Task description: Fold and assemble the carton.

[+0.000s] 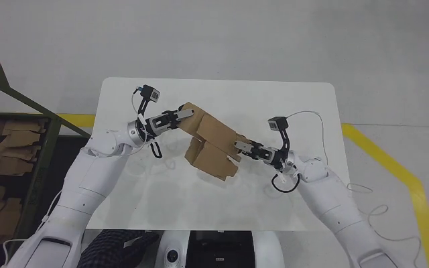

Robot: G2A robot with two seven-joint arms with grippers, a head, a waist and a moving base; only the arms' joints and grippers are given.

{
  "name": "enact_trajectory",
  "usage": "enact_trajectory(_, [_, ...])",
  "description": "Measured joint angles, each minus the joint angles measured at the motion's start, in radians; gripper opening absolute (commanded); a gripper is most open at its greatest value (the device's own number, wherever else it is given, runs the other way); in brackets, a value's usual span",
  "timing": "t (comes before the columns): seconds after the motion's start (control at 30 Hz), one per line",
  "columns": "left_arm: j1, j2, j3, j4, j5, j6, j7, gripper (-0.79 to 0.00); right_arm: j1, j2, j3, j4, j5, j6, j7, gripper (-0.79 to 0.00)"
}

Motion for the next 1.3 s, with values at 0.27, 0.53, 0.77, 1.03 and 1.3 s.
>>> enact_trajectory(0.27, [0.000, 0.000, 0.000, 0.000, 0.000, 0.000, 0.000, -0.785, -0.007, 0.007, 0.012, -0.034, 0.037, 0.019, 0.041, -0.677])
enact_trajectory(0.53, [0.000, 0.000, 0.000, 0.000, 0.000, 0.000, 0.000, -0.271, -0.004, 0.008, 0.013, -0.033, 0.065, 0.039, 0.061, -0.785])
enact_trajectory(0.77, [0.000, 0.000, 0.000, 0.000, 0.000, 0.000, 0.000, 0.000, -0.008, 0.012, 0.023, -0.032, 0.081, 0.050, 0.072, -0.785])
enact_trajectory(1.03, [0.000, 0.000, 0.000, 0.000, 0.000, 0.000, 0.000, 0.000, -0.038, 0.028, 0.078, -0.033, 0.084, 0.059, 0.062, -0.785])
enact_trajectory(1.3, [0.000, 0.000, 0.000, 0.000, 0.000, 0.000, 0.000, 0.000, -0.131, 0.058, 0.203, -0.128, 0.012, 0.152, -0.102, -0.785])
